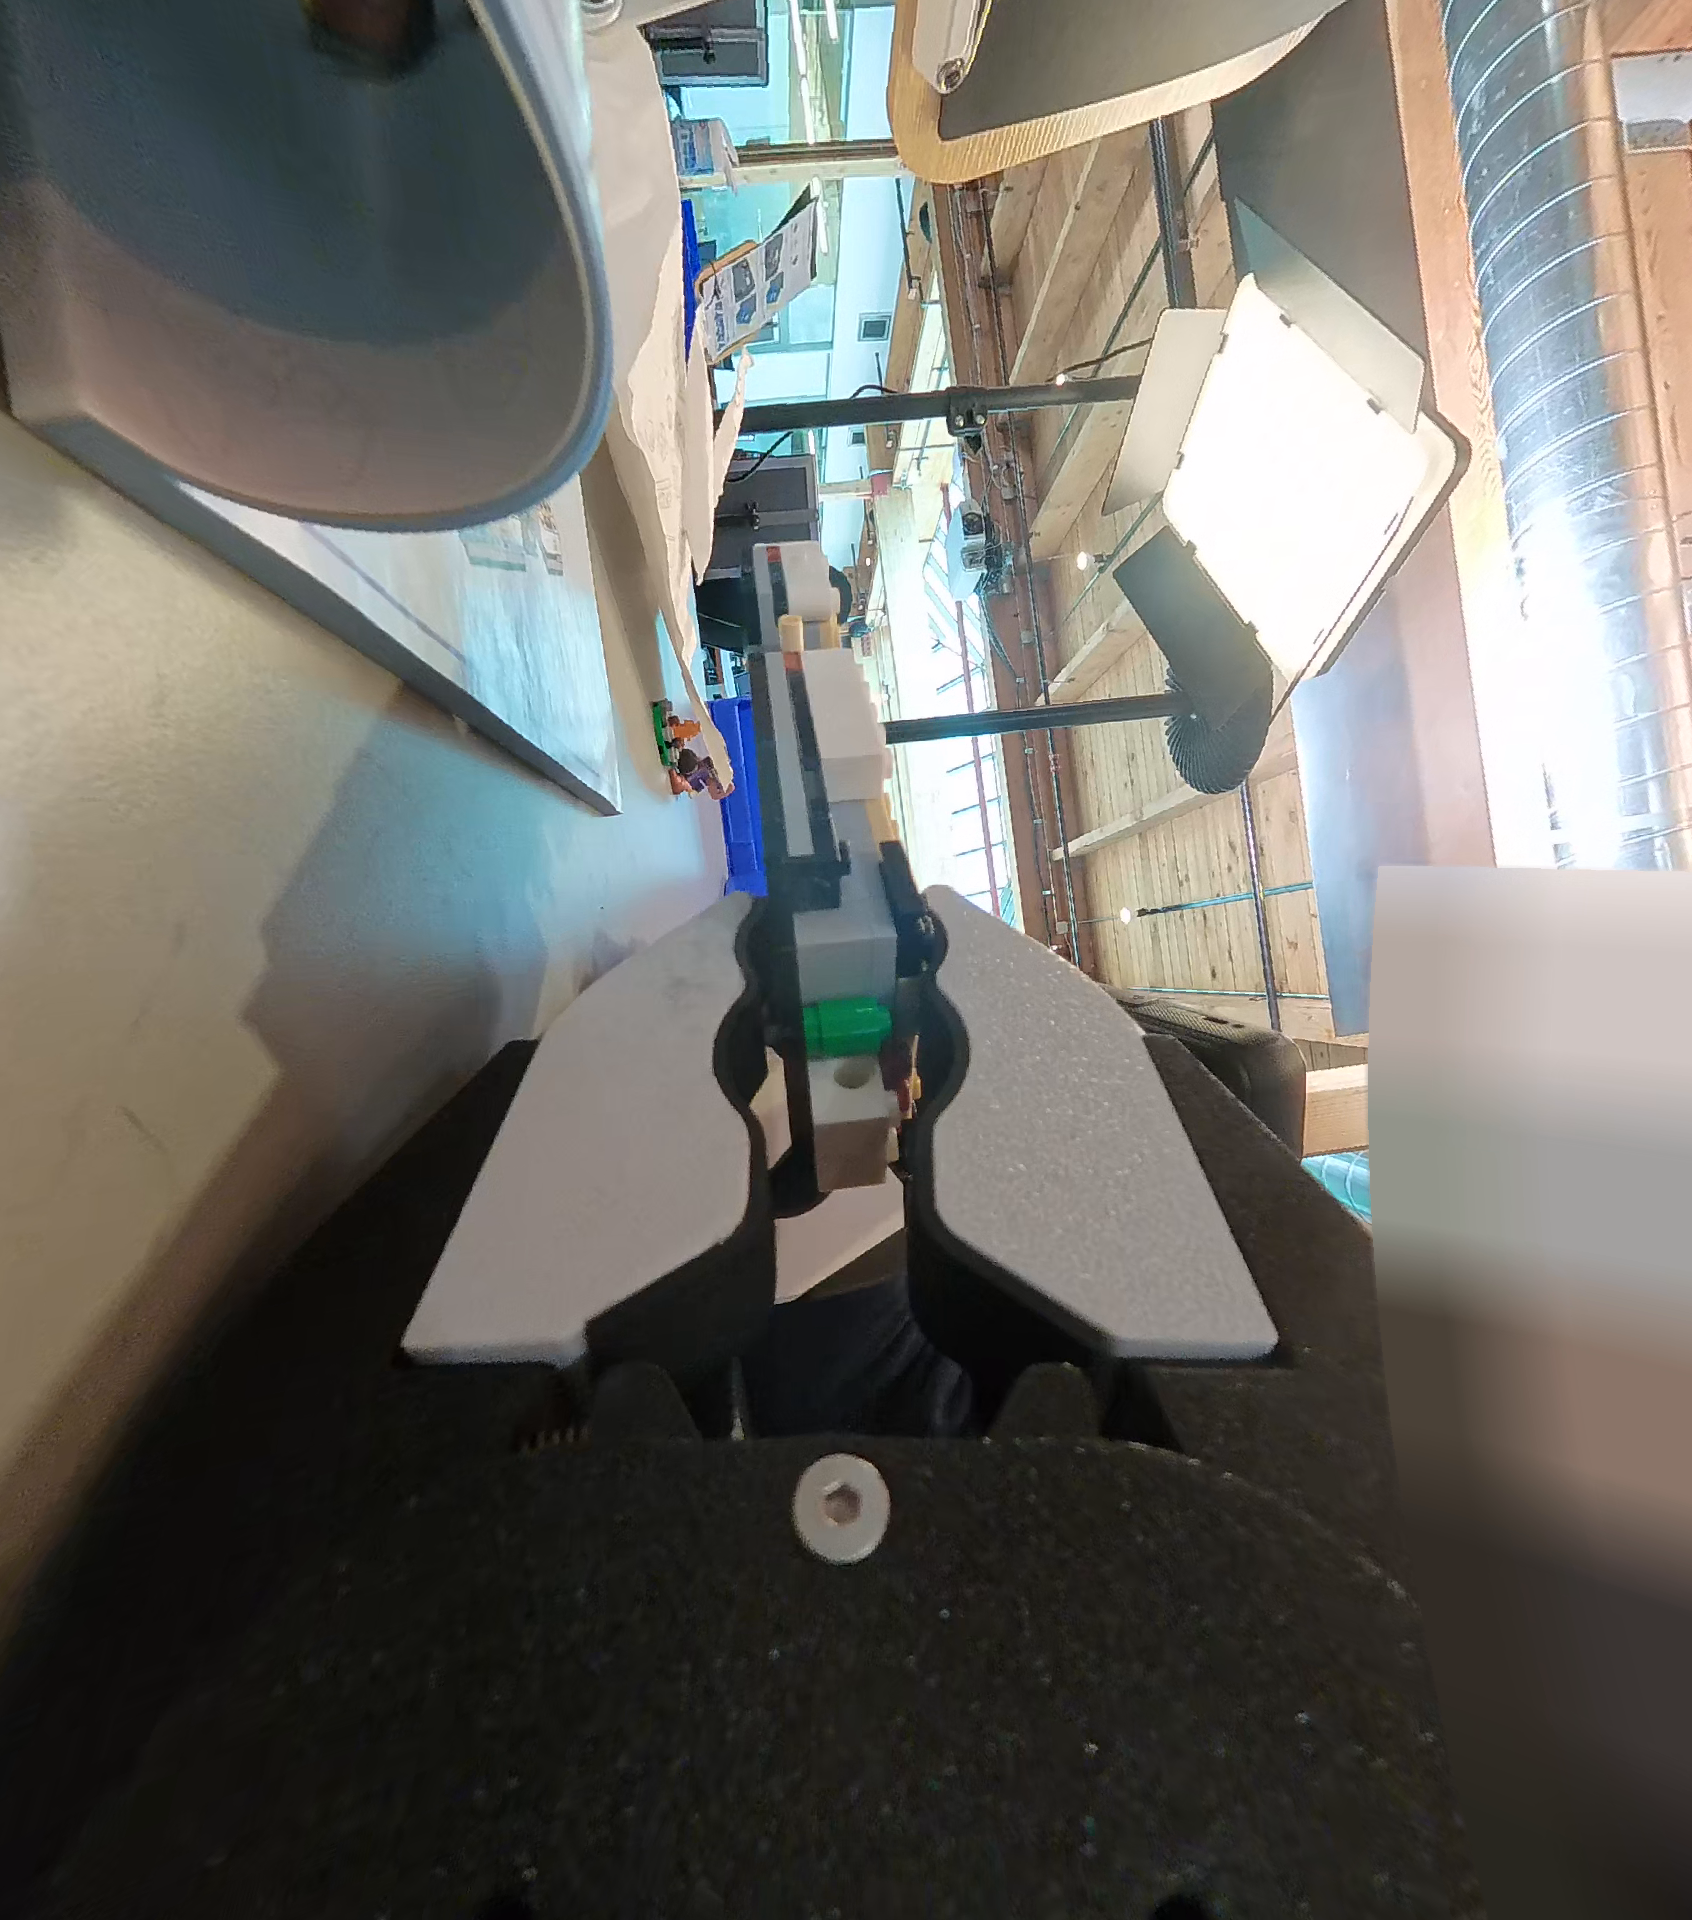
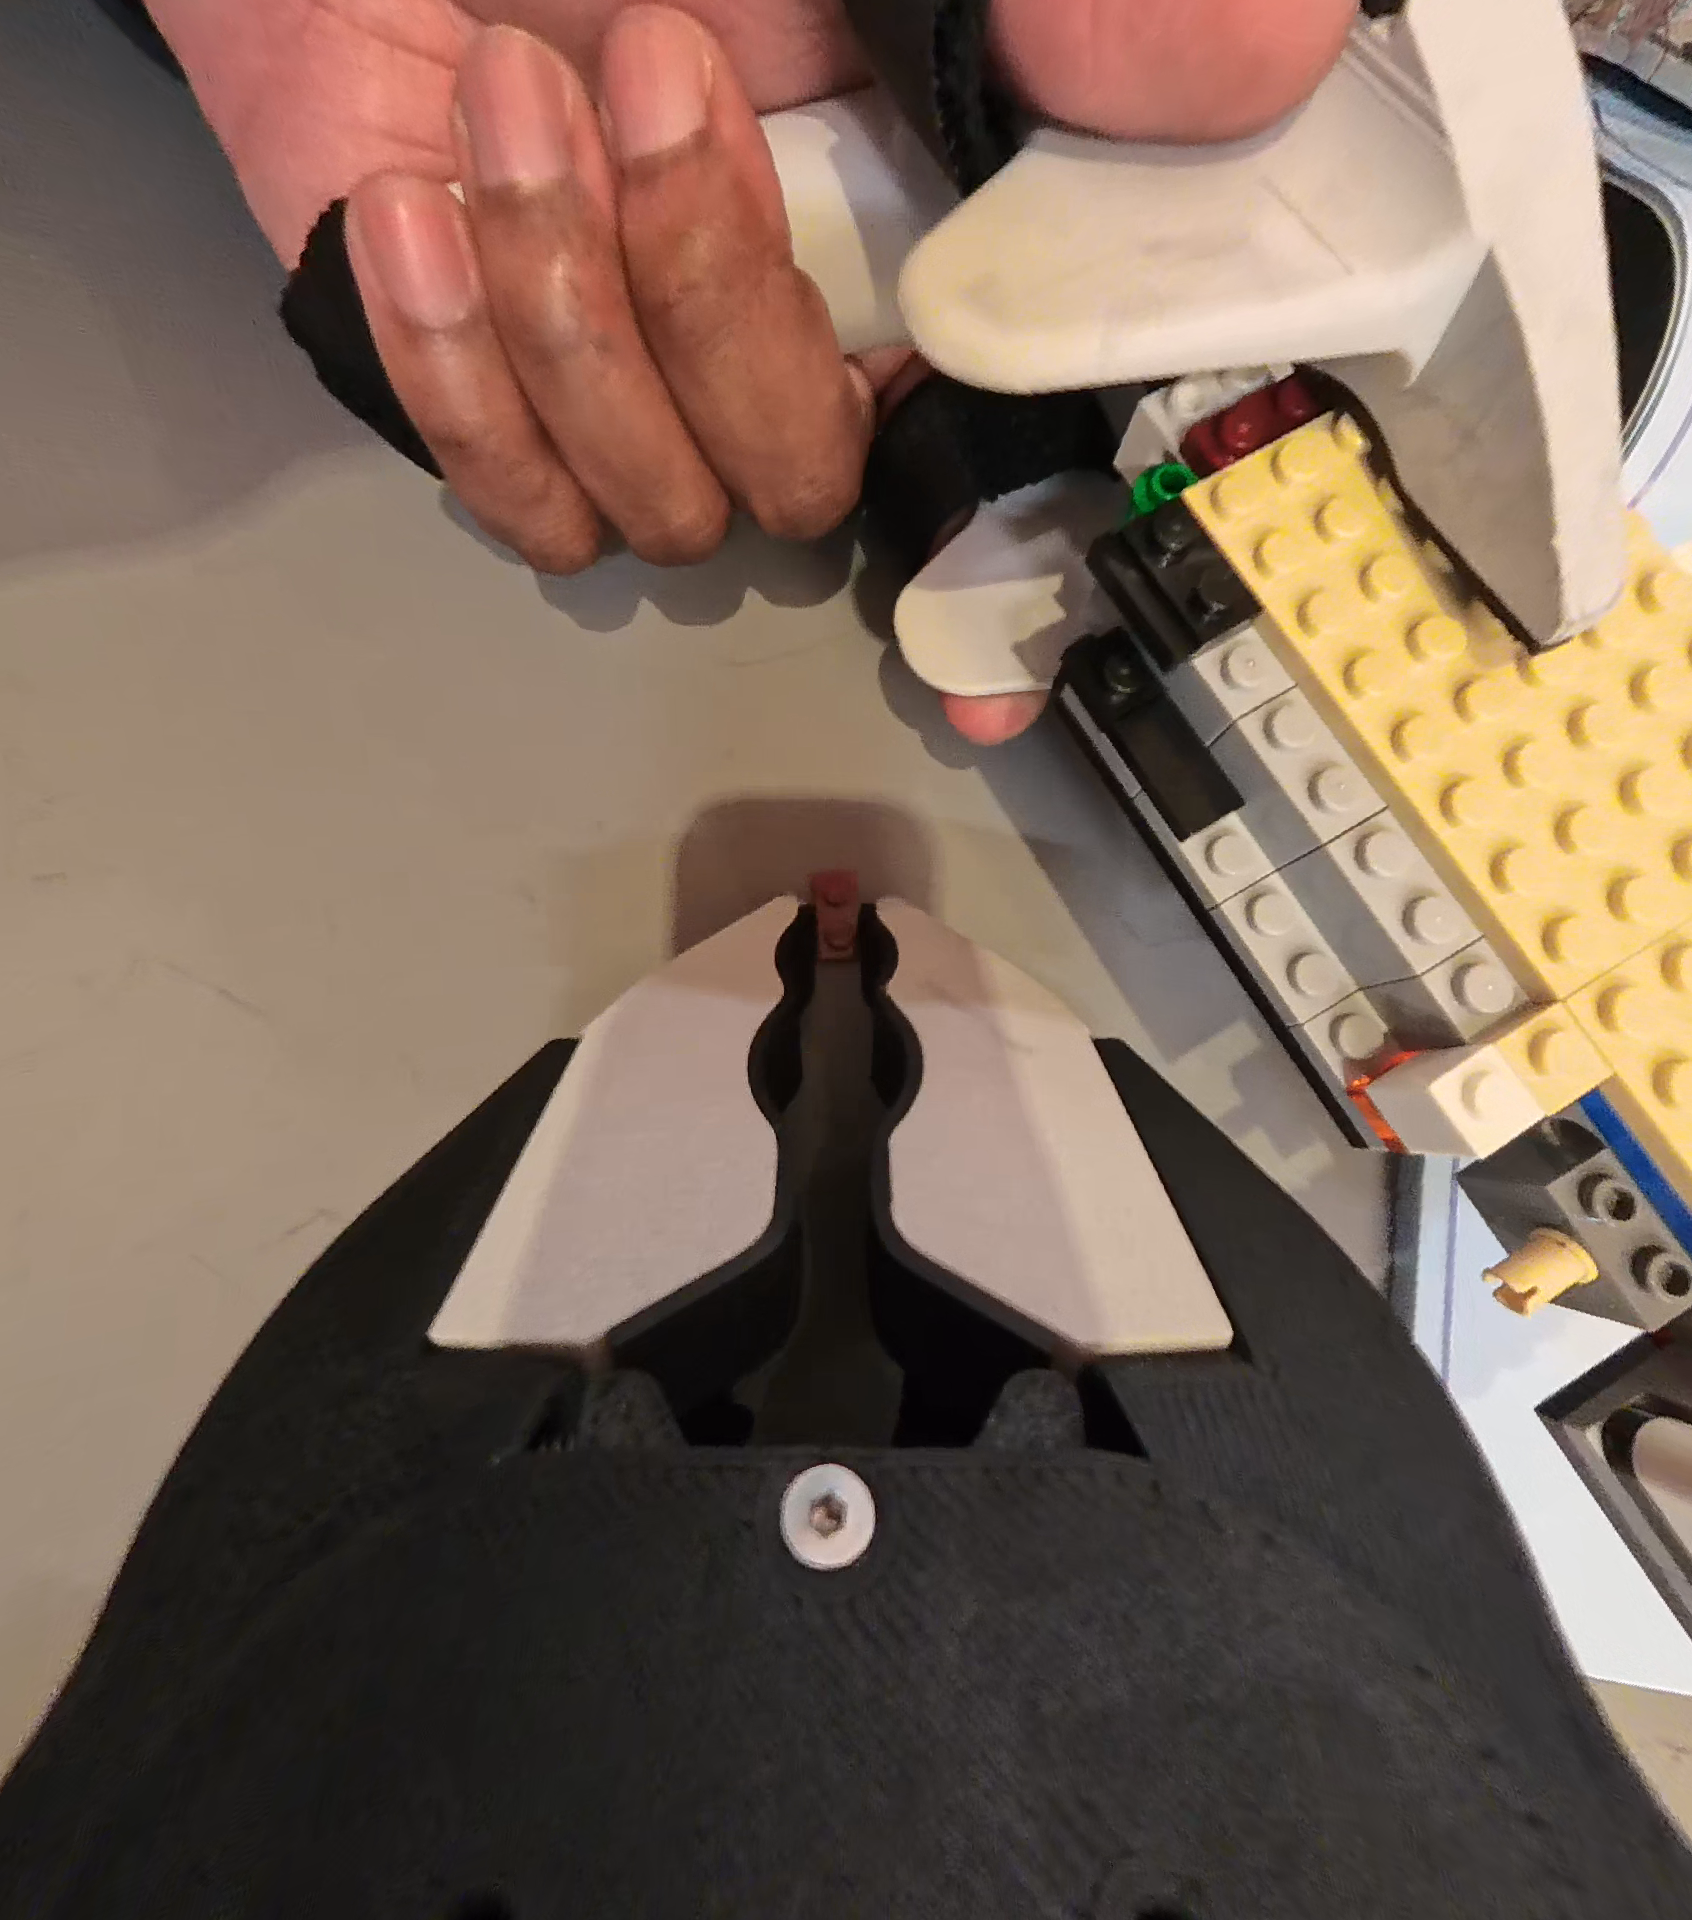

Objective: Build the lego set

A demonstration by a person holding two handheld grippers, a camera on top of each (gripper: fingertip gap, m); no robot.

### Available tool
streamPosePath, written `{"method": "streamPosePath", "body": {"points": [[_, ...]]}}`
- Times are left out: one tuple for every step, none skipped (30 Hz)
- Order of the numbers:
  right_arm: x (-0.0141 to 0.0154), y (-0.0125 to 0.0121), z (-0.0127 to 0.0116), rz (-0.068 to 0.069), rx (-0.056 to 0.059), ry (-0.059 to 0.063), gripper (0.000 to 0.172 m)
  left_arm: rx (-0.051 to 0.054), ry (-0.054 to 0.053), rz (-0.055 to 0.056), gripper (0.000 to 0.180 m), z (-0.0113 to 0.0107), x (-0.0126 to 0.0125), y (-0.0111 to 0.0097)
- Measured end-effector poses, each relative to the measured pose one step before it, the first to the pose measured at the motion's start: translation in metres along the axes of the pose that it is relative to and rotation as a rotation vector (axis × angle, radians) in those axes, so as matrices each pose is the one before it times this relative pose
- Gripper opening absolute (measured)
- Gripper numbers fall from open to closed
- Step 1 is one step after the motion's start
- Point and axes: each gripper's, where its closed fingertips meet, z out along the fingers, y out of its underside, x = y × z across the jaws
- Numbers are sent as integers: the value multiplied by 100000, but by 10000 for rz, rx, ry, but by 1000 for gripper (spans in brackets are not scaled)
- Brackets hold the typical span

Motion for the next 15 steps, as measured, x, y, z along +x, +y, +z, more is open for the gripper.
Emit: {"method": "streamPosePath", "body": {"points": [[-84,14,-16,-34,-1,-37,8,-15,-20,-10,25,11,-21,23],[-80,24,-37,-33,-5,-43,8,-23,-21,-14,25,3,-39,35],[-83,32,-77,-45,-22,-29,8,-26,-17,-22,25,10,-31,36],[-17,25,-159,-84,-42,23,8,-19,-9,-27,25,8,-25,39],[-6,-68,-265,-114,-21,49,8,-13,-3,-28,25,0,-15,25],[-44,-239,-388,-121,43,36,8,-13,-1,-26,25,0,-13,25],[-32,-379,-484,-115,107,36,8,-10,-2,-24,25,2,-16,22],[46,-485,-548,-112,146,82,8,-9,-4,-25,25,7,-9,28],[174,-534,-571,-109,160,157,8,-18,-5,-12,25,9,-21,38],[236,-533,-556,-99,145,192,8,-27,-6,-7,25,30,-8,62],[283,-519,-490,-91,128,207,8,-26,-2,-10,25,31,0,61],[350,-464,-395,-91,99,227,7,-26,2,-12,25,36,-2,80],[400,-369,-262,-95,42,247,7,-33,1,-12,25,40,-16,86],[421,-264,-148,-99,-10,234,7,-24,-2,-13,26,28,-7,80],[353,-177,-56,-94,-37,188,7,-15,4,-14,26,21,-7,62]]}}
